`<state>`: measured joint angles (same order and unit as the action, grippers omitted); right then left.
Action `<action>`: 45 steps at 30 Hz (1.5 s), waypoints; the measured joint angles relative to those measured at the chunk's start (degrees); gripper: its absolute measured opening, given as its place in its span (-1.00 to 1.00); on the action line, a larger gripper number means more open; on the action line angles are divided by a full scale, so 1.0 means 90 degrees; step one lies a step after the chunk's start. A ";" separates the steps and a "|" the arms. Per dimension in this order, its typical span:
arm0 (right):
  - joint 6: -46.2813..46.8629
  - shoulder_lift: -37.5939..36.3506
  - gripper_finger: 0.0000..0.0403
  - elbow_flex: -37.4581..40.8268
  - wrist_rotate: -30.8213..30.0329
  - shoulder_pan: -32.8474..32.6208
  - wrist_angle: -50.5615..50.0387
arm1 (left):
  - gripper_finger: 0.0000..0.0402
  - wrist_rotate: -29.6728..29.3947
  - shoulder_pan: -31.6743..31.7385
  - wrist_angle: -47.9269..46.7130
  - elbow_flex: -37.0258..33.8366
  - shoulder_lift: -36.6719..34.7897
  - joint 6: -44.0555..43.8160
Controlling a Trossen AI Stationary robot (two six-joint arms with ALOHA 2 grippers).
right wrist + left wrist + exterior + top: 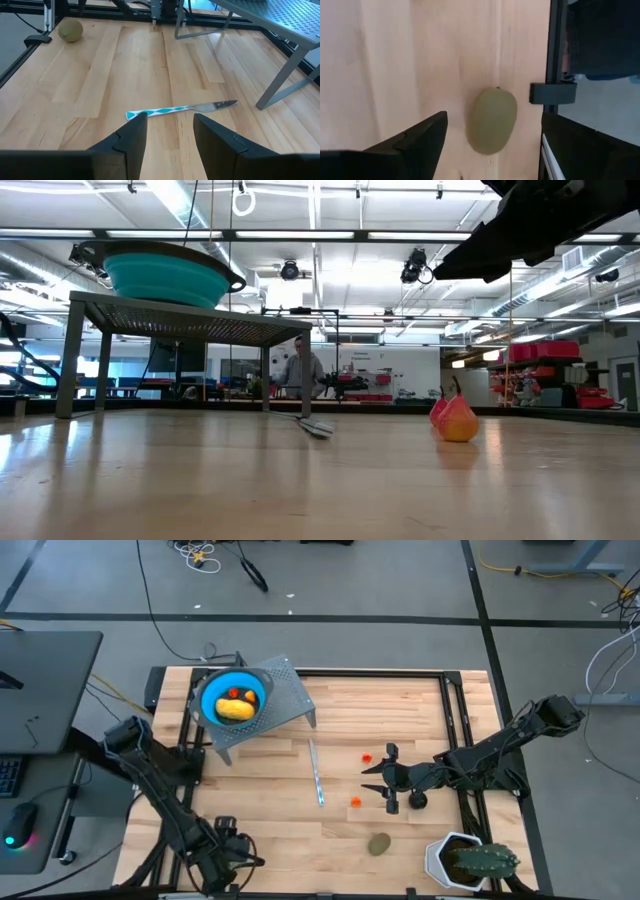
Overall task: Pick & Place Fruit
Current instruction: Put the brown kiwi into the blue strainer bowl on the shelf
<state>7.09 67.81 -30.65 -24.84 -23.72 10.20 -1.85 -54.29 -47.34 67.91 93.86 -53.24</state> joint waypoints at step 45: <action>0.0022 0.0000 -0.16 0.0393 -0.0012 0.0007 0.0471 | 0.59 -0.0320 -0.0295 0.1229 -0.0978 0.0726 0.0839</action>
<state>7.29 67.81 -27.11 -24.95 -23.66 14.44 -4.73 -56.95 -36.28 59.11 100.40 -45.69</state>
